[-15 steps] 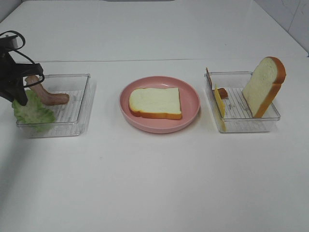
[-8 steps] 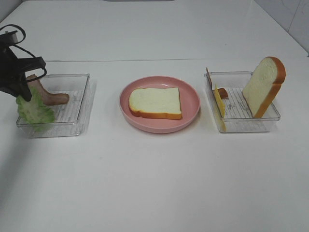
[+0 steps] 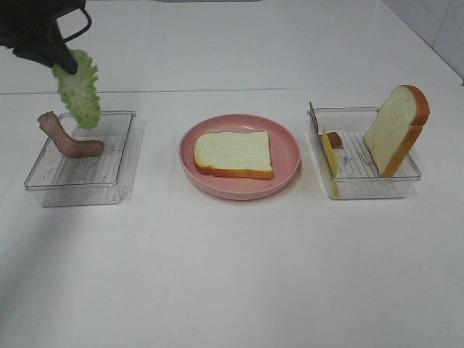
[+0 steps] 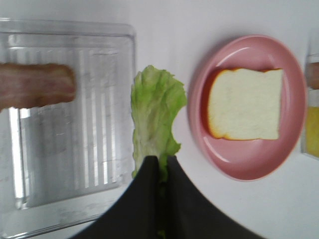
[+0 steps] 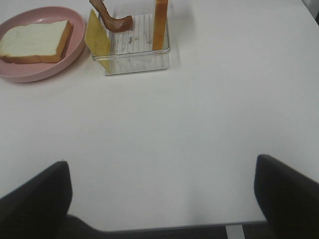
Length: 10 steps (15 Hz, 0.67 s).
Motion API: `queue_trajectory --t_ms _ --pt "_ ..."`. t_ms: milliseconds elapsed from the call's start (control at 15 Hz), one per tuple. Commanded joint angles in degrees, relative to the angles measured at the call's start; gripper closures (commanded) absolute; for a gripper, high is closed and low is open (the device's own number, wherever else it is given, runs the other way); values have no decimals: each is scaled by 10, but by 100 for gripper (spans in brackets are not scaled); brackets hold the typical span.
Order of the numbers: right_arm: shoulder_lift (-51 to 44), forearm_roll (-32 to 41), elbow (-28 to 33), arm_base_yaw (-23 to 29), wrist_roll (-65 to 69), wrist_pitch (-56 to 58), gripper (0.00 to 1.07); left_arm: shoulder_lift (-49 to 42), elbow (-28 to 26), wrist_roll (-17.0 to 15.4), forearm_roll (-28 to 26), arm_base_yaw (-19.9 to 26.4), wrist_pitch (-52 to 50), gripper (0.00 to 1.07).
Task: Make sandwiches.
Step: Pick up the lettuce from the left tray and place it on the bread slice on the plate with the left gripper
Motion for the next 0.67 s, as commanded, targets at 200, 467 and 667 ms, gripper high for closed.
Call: queue_trajectory --t_ms 200,467,667 --pt "-17 0 1 -2 -1 -2 11 14 -12 -13 -92 -88 -102 107" --pt "-17 0 1 -2 -1 -2 11 68 -12 25 -199 -150 -189 107" --pt "-17 0 1 -2 -1 -2 11 109 -12 56 -261 -183 -235 107"
